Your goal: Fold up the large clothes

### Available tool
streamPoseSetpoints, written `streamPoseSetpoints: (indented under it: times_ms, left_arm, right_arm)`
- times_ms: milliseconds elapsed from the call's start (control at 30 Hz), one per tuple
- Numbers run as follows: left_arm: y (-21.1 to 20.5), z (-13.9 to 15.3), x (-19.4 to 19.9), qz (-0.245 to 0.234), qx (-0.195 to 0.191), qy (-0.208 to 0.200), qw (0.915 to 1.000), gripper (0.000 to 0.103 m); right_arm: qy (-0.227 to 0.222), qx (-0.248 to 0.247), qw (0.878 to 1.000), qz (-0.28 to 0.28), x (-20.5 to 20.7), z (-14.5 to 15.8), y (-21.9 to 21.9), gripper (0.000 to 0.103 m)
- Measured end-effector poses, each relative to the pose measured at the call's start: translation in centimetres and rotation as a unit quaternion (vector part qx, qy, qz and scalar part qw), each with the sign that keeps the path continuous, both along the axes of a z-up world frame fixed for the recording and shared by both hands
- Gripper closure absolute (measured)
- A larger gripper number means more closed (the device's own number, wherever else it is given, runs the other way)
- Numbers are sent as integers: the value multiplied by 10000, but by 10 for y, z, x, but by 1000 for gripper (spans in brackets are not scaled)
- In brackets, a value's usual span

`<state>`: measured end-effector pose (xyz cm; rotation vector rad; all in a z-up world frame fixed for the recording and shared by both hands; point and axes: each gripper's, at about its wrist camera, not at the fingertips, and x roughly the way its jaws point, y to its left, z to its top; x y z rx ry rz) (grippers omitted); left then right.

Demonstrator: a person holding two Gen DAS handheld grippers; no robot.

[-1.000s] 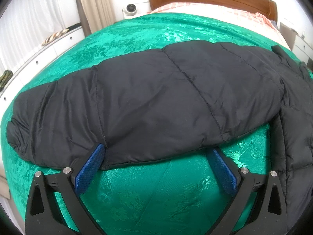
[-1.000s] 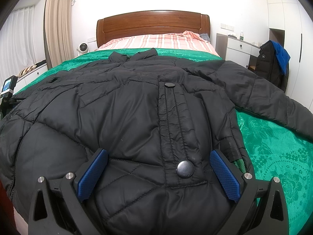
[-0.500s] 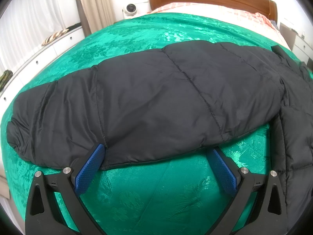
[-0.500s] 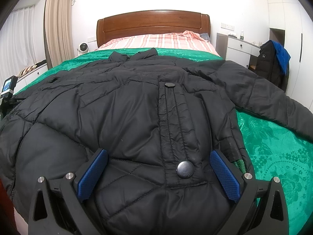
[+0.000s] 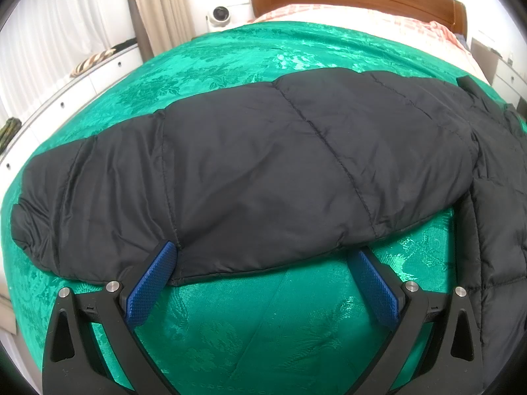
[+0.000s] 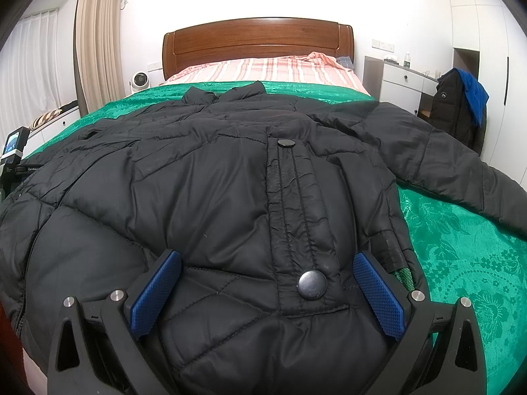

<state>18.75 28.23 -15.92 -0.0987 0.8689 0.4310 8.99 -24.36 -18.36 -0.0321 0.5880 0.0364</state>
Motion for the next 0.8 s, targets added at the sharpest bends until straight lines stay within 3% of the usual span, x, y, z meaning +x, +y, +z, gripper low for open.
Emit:
streamPoseSetpoints:
  times_ms: [800]
  left_arm:
    - [0,0,0,-2,0,-2,10000,0]
  right_arm:
    - [-10,-5,10000,6,0,-1,0,0]
